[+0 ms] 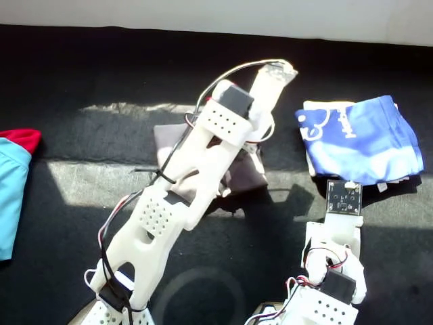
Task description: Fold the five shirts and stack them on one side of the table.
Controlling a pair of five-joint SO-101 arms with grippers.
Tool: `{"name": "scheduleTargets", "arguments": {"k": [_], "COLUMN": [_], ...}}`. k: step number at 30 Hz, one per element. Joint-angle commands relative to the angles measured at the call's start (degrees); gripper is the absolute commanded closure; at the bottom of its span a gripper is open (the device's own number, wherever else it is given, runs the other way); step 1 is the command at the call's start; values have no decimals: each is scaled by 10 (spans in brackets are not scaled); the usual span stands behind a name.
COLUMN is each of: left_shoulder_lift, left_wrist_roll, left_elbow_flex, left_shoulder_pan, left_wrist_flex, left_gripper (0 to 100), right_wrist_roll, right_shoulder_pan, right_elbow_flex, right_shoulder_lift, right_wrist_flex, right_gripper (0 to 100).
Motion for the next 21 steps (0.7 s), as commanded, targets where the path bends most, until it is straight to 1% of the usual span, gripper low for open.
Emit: {"name": "scheduleTargets", "arguments": {"k": [1,3,6,11,12,13,15,16,17,19,21], "left_shoulder_lift": [-6,-7,-15,-63,-73,-79,-80,-79,-79,-79,-79], "left_wrist_roll": [4,4,4,3,2,2,-10,-18,-24,-33,-35], "left_elbow_flex": [-32,-32,-41,-44,-44,-43,-43,-38,-24,19,64], "left_shoulder_pan": [6,3,-6,-40,-52,-65,-94,-108,-118,-131,-133], "left_wrist_flex": [12,21,32,37,37,37,37,37,37,33,31], "left_gripper": [850,804,812,812,822,854,973,999,976,994,990], "right_wrist_roll": [1,1,1,1,1,1,1,1,1,1,1], "right_shoulder_pan": [3,3,3,3,3,3,3,3,3,3,3], "right_elbow_flex": [85,85,85,85,85,85,85,85,85,85,85], "right_shoulder_lift": [-4,-4,-4,-4,-4,-4,-4,-4,-4,-4,-4], "right_wrist_flex": [0,0,0,0,0,0,0,0,0,0,0], "right_gripper": [992,992,992,992,992,992,992,992,992,992,992]}}
